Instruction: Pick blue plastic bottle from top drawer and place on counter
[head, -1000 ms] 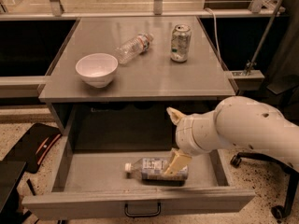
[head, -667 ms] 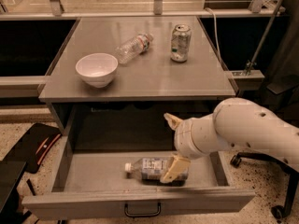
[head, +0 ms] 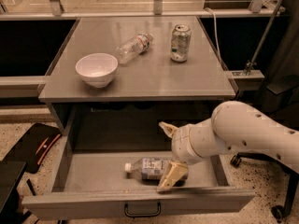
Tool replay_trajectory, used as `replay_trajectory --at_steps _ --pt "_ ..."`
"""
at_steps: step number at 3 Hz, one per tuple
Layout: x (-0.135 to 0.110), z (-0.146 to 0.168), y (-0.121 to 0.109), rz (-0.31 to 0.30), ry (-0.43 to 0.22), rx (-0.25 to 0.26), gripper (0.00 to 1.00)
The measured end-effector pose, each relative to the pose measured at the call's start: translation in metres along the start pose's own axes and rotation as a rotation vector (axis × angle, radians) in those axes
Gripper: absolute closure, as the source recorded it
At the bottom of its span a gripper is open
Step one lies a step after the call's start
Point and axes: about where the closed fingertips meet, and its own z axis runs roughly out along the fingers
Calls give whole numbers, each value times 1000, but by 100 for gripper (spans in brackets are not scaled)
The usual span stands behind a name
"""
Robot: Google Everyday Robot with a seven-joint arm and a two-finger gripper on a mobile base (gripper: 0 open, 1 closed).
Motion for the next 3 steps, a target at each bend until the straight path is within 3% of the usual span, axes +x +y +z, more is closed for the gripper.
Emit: replay_trajectory --at_steps 1,2,3 --pt "9 18 -5 14 -43 -33 0" --pt "9 18 -5 14 -43 -33 0" --pt "6 18 -21 12 12 -12 0"
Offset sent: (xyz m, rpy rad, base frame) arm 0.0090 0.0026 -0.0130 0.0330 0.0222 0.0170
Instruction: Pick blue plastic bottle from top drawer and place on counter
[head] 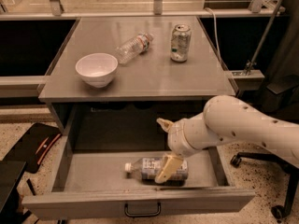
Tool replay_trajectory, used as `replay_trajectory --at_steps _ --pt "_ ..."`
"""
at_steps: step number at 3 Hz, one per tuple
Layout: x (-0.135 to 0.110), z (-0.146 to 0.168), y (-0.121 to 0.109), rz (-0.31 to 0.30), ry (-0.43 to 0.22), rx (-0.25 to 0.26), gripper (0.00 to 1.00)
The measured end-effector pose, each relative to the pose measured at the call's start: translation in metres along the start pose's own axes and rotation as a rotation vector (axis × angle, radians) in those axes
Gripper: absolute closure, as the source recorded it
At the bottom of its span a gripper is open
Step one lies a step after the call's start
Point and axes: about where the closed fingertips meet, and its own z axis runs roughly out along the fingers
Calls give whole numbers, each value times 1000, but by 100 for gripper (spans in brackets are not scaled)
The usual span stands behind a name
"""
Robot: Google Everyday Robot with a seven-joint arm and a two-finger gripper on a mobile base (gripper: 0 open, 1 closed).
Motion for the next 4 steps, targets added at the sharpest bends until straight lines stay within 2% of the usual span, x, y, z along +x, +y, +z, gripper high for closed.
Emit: replay_trajectory --at_steps 1,2,3,4 --pt "0 8 -43 13 -15 35 0" --pt "0 8 -43 13 -14 35 0" --pt "9 6 -12 49 3 38 0" --pt "9 6 -12 49 3 38 0"
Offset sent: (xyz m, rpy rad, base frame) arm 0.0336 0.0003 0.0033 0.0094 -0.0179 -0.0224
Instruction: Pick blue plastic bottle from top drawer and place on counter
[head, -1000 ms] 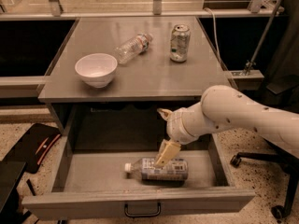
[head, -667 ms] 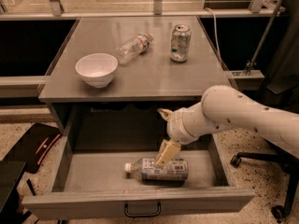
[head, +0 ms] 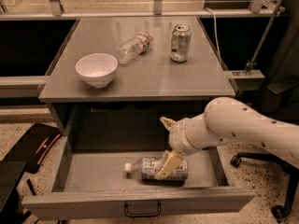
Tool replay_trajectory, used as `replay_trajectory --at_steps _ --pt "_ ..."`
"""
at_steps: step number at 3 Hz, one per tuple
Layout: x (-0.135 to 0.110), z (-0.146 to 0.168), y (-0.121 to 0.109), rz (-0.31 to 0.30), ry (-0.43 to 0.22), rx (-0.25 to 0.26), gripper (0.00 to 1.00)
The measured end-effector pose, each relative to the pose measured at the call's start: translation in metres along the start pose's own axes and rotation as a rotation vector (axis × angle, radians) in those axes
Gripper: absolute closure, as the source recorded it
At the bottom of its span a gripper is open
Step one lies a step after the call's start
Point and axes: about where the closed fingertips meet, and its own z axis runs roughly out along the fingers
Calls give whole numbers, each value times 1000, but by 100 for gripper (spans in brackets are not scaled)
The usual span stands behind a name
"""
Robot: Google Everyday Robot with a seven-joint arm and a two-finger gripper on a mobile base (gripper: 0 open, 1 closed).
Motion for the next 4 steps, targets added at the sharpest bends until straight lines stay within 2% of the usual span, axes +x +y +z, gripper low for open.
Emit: replay_trajectory --at_steps 1,3,4 --pt "11 20 -6 12 11 -1 0" --pt "44 70 15 48 -88 9 0" --pt "43 69 15 46 -92 9 0"
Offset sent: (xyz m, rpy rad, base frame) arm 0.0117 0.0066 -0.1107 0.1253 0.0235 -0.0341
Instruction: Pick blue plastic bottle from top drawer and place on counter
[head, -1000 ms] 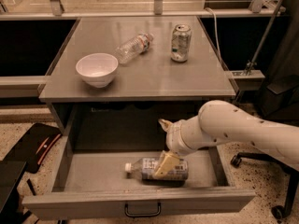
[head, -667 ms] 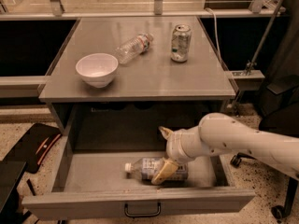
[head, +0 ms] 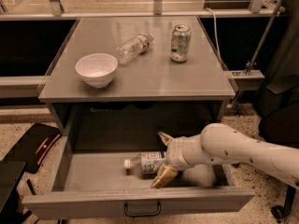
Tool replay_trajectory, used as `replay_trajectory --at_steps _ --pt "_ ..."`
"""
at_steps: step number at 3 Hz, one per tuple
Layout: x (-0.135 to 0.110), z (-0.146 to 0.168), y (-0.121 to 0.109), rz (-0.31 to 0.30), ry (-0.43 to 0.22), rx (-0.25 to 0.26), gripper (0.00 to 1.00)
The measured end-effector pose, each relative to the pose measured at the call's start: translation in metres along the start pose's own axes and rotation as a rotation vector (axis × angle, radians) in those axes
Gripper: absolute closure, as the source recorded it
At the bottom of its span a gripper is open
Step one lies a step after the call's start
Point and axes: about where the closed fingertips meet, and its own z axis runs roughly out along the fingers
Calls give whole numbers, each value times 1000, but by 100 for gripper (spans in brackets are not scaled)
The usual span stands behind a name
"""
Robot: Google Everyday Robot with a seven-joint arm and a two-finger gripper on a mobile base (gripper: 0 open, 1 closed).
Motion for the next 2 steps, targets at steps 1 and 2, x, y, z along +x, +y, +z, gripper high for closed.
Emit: replay_trajectory --at_steps 1,2 --pt "0 0 0 0 0 0 19" --pt "0 0 0 0 0 0 42"
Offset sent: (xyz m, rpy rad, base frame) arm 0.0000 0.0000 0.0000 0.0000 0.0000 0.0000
